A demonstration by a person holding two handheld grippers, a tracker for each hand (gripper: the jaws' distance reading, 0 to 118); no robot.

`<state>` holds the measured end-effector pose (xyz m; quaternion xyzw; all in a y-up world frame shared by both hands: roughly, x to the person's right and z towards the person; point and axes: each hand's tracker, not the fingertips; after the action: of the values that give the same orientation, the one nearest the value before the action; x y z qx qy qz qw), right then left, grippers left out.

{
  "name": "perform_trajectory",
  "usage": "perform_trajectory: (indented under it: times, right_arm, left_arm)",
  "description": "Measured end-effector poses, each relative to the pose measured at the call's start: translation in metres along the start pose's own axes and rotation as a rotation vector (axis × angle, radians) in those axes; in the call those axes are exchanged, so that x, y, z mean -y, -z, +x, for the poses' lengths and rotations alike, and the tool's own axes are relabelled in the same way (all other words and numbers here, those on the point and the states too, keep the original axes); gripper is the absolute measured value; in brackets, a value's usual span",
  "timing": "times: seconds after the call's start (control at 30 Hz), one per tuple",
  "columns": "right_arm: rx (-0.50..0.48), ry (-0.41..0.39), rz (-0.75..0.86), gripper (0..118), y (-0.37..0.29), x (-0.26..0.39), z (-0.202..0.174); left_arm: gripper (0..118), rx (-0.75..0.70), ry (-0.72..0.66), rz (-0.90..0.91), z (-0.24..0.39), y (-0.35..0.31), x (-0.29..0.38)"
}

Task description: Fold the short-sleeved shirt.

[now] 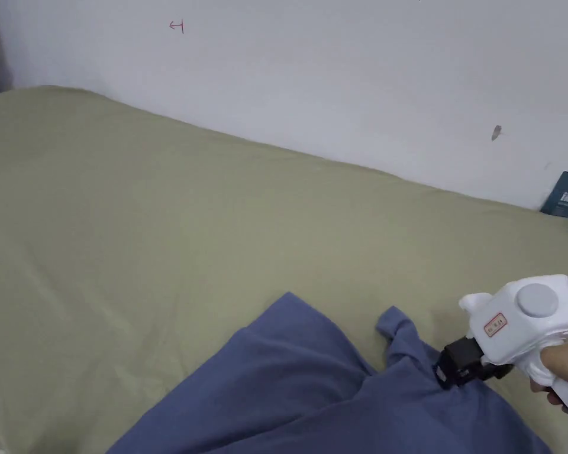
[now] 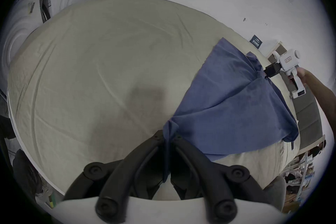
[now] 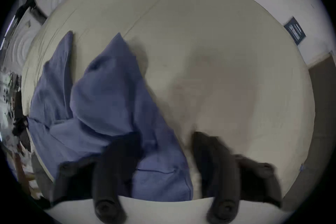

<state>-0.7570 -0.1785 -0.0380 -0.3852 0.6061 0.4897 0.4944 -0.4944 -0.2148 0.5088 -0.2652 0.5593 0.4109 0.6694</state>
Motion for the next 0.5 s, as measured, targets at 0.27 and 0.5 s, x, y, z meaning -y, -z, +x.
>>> perform_trajectory:
  times: [0.27,0.5]
  right_arm:
    - [0.062,-0.050,0.106,0,-0.062,0.019,-0.024]
    - [0.019,0.010,0.329,0,-0.149,0.023,-0.022]
  left_arm:
    - [7,-0.005,-0.008,0.001,0.009,-0.010,-0.006]
    - [7,0.096,-0.033,0.096,0.014,-0.047,-0.039]
